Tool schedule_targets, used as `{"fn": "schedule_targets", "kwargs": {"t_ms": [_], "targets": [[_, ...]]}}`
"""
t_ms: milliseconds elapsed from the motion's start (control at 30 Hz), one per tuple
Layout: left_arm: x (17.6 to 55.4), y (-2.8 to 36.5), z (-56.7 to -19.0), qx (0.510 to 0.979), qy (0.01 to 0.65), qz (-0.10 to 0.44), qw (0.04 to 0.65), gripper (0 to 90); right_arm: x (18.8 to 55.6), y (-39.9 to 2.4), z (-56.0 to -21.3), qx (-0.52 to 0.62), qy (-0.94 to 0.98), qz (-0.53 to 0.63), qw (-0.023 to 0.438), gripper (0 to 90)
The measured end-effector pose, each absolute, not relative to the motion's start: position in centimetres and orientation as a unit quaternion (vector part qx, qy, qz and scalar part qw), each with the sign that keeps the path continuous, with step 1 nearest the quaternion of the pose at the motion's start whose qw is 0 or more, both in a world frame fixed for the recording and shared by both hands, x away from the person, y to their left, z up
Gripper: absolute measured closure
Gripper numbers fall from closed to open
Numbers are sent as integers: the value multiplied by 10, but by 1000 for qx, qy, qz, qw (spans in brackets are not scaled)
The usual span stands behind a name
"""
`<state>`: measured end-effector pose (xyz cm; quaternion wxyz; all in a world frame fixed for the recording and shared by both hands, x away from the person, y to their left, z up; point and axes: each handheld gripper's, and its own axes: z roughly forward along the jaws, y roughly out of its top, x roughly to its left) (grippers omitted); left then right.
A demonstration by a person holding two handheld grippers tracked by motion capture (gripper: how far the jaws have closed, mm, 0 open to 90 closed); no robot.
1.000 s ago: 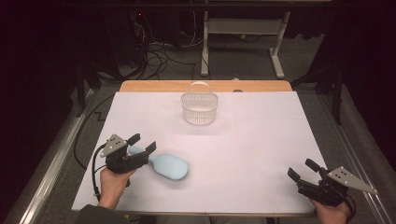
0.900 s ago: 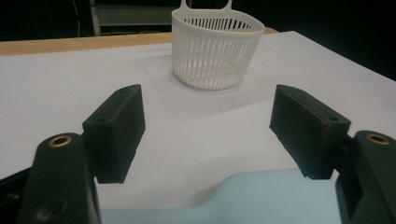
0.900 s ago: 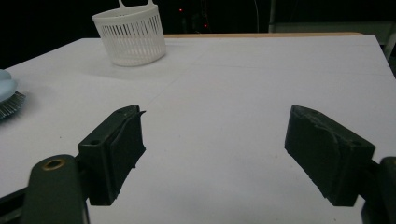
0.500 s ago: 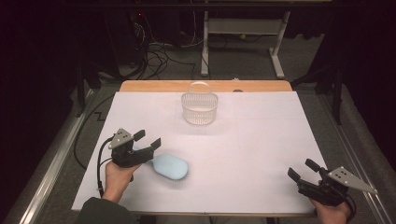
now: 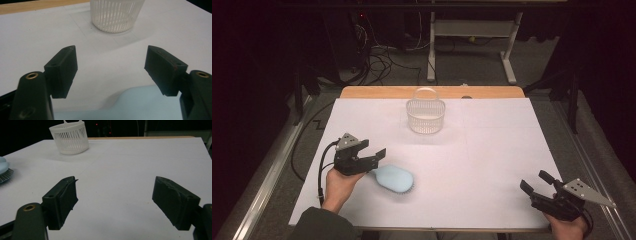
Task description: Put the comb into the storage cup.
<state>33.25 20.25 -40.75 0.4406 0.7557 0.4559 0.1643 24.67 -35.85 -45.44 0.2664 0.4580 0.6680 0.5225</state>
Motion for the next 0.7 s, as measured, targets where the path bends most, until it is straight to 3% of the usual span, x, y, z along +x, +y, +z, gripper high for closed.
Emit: {"fn": "schedule_targets", "kwargs": {"t_ms": [700], "targets": [[351, 205, -392, 800, 461, 136, 359, 259, 247, -359, -454, 458, 668, 523, 267, 206]]}}
